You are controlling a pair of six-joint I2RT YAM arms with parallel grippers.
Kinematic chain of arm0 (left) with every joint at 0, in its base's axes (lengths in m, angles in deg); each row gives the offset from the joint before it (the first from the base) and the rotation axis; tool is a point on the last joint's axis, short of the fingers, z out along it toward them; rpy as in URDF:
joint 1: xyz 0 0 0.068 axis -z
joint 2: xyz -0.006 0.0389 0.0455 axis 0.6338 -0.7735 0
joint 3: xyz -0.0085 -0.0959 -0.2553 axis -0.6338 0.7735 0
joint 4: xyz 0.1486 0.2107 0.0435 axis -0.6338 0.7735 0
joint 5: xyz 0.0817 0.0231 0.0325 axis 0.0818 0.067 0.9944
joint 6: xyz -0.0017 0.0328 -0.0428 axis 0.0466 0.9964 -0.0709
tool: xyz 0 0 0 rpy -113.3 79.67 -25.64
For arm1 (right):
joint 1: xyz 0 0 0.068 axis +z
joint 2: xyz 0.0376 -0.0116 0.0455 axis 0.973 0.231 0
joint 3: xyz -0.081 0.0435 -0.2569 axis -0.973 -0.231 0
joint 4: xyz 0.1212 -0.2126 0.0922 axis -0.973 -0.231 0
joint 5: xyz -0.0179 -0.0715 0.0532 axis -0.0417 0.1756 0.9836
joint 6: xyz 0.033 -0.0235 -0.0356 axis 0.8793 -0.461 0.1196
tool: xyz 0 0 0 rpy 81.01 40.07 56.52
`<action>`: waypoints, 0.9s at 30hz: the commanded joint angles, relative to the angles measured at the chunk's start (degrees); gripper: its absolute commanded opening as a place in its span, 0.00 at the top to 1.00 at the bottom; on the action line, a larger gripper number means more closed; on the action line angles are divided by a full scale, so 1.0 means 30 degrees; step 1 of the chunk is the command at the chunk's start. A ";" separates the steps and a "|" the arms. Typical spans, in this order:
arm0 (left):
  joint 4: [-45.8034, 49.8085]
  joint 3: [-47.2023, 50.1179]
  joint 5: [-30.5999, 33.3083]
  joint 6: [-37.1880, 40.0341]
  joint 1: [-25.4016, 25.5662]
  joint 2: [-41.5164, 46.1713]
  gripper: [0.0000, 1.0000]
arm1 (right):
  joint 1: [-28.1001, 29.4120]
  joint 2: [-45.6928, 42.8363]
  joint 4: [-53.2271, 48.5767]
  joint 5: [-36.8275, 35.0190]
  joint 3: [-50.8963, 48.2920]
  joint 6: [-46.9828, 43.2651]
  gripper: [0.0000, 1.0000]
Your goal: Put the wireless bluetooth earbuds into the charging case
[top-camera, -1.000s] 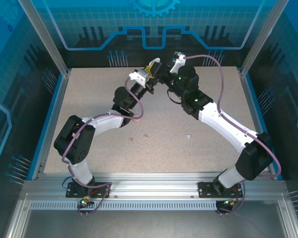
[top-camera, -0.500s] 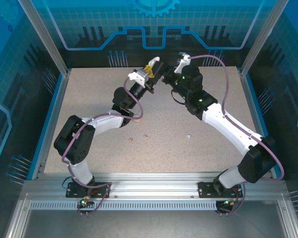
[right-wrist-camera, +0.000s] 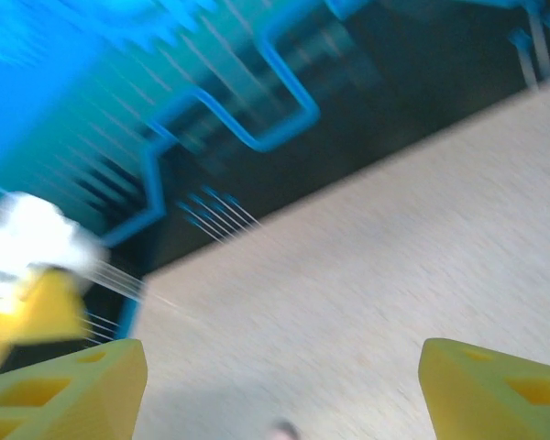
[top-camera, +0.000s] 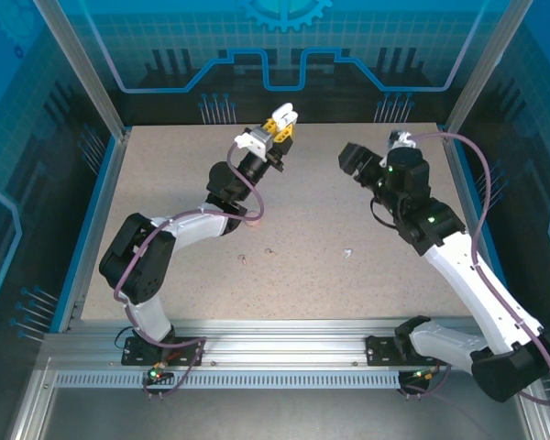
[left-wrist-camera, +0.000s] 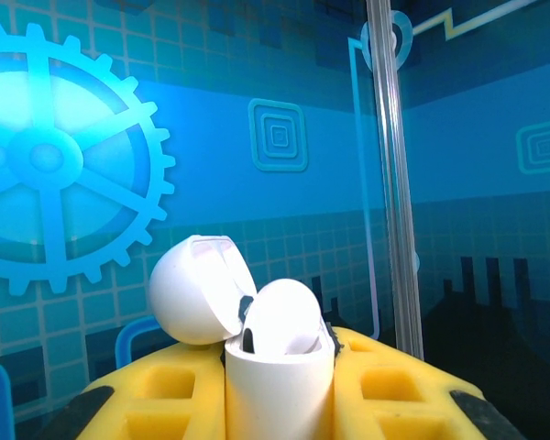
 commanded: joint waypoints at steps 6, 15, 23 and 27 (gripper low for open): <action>-0.0908 -0.0296 0.0096 0.0295 0.0066 0.1026 1.00 | -0.0189 0.3123 -0.8731 -0.1144 -0.1553 0.1877 0.25; -0.0970 -0.0084 0.0043 0.0164 0.0076 0.1172 1.00 | -0.0070 0.5140 -0.7849 -0.1413 -0.3365 0.2346 0.26; -0.1062 0.0235 0.0097 0.0163 0.0065 0.1348 1.00 | -0.0085 0.6811 -0.8212 -0.0737 -0.2684 0.2137 0.26; -0.1040 0.0217 0.0038 0.0070 0.0059 0.1407 1.00 | -0.0088 0.7742 -0.8547 -0.0251 -0.2246 0.1962 0.26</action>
